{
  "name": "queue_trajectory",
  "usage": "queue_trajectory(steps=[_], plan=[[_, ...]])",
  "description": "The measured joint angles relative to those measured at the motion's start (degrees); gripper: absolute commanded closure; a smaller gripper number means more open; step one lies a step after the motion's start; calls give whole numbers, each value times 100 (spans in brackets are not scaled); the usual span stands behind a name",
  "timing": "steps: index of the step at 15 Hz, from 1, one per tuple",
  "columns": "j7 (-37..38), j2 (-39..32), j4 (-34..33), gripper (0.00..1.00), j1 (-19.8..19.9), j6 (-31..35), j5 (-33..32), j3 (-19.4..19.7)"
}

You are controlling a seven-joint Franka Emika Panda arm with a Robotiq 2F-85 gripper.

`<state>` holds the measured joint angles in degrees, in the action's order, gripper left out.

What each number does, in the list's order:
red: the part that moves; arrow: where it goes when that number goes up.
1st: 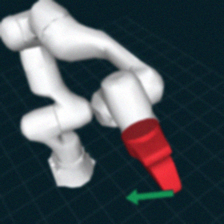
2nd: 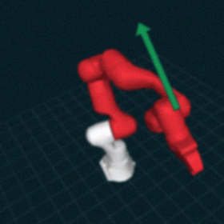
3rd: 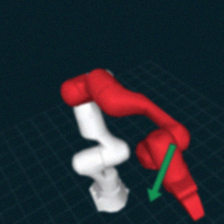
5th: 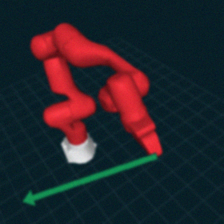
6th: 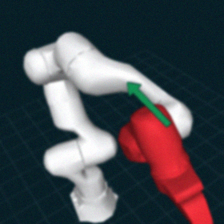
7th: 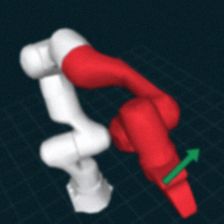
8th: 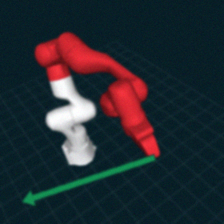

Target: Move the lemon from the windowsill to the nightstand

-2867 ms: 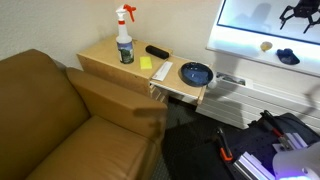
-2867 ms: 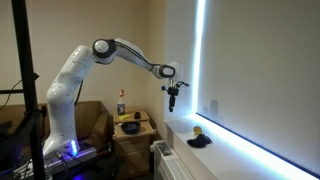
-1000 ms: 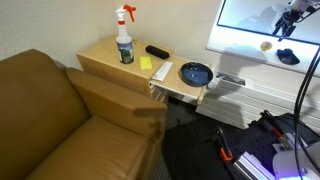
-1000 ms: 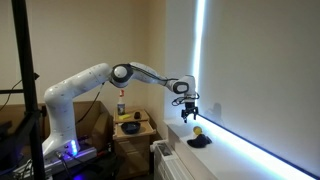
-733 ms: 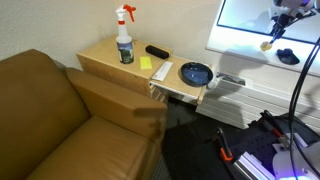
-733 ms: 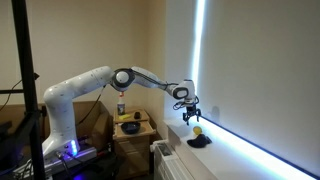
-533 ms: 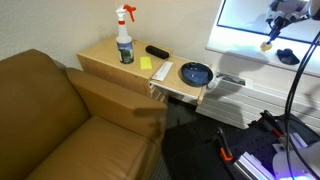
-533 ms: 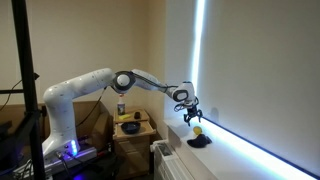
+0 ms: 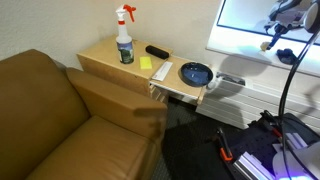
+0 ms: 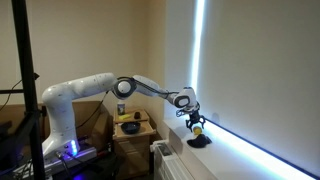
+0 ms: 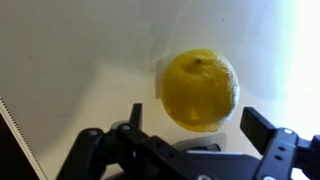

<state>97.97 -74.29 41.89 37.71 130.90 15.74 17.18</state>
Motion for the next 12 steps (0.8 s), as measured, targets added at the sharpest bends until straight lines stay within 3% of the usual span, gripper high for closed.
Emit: queue_trajectory(steps=[4,5,6,10,12], plan=[[-4,-117,-275,0,192,-173,0,-395],[-8,-135,-338,25,229,-230,0,-462],[-9,-136,-372,27,251,-282,0,-495],[-10,-118,-408,55,247,-268,3,-497],[-10,-118,-433,58,241,-274,3,-497]])
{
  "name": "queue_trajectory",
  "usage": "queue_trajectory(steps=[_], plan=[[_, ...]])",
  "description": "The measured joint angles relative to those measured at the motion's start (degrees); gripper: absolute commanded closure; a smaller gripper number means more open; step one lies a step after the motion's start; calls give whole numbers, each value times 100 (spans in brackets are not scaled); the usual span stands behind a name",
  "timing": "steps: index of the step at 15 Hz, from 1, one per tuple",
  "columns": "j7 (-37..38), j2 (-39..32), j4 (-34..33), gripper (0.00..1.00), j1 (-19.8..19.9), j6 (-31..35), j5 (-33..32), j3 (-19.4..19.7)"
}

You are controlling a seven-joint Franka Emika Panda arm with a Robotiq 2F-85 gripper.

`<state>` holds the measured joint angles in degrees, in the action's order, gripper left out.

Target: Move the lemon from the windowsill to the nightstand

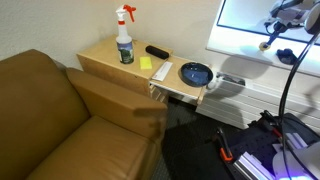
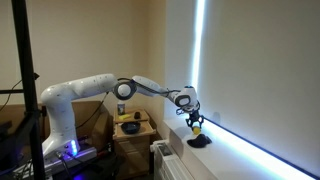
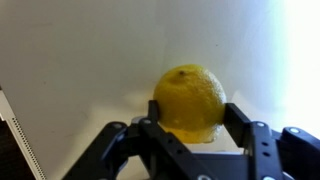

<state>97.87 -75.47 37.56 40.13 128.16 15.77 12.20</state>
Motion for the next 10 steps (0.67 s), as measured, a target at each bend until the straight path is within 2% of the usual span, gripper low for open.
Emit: queue_trajectory(steps=[6,10], plan=[[-78,19,-3,58,49,-117,69,-33],[-1080,336,0,58,464,-1038,432,-494]])
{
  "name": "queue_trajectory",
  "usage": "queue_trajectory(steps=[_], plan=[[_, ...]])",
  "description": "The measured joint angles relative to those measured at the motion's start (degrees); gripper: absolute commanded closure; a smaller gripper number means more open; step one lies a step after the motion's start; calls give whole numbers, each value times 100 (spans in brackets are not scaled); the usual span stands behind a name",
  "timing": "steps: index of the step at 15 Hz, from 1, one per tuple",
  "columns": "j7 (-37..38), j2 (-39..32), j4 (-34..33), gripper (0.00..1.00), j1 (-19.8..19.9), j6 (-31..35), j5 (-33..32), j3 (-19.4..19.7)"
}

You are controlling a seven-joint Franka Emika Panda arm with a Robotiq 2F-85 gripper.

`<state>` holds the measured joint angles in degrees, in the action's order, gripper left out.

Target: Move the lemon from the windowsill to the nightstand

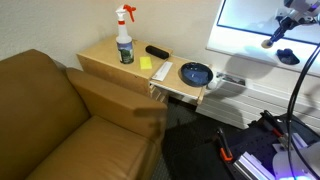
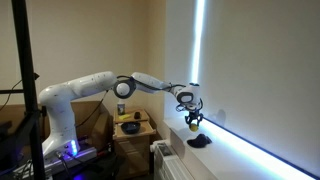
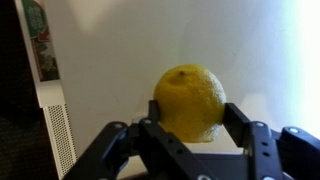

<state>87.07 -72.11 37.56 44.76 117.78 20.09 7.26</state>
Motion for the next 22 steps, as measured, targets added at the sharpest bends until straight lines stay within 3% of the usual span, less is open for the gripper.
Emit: queue_trajectory(steps=[5,10,11,15,16,19,22], plan=[[-1366,753,90,58,554,-1563,131,-323],[-2581,1601,556,58,517,-2430,129,-502],[-2799,1772,706,33,469,-2503,129,-565],[-2763,1807,751,33,434,-2504,116,-561],[-2766,1771,748,58,454,-2503,116,-553],[-2808,1736,754,58,447,-2543,117,-566],[-3192,1765,803,58,228,-2687,124,-847]])
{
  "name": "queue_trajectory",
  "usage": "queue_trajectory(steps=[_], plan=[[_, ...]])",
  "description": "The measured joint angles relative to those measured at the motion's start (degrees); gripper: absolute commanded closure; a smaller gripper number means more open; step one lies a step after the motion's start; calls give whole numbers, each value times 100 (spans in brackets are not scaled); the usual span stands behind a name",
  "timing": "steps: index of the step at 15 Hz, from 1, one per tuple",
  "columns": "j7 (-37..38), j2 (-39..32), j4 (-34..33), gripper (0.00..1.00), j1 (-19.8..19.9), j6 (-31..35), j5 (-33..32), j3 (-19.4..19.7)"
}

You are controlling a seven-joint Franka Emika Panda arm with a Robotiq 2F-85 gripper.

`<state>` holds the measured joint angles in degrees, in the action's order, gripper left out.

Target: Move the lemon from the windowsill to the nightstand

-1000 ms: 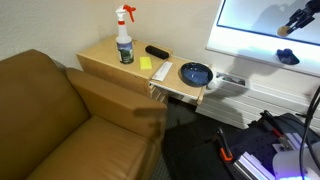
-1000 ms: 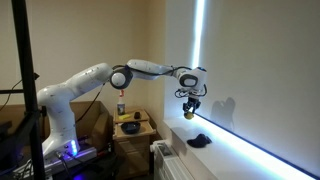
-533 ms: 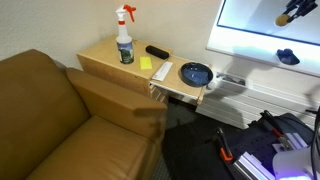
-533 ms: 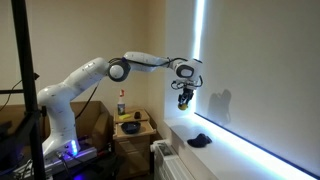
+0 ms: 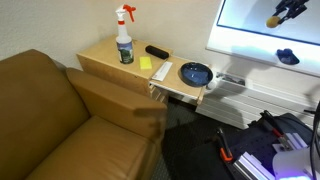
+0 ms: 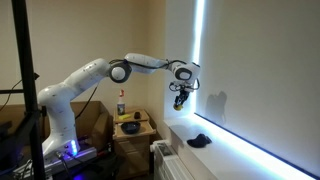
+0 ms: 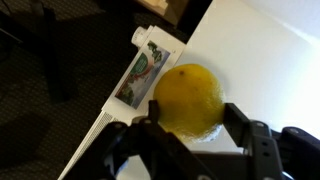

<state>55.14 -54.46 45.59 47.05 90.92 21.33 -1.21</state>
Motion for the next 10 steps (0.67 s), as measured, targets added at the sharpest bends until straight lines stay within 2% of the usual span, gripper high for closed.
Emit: queue_trajectory(steps=[6,10], plan=[[-406,389,266,58,-1094,-345,-99,-409],[-885,841,547,58,-1590,-932,-370,-524]])
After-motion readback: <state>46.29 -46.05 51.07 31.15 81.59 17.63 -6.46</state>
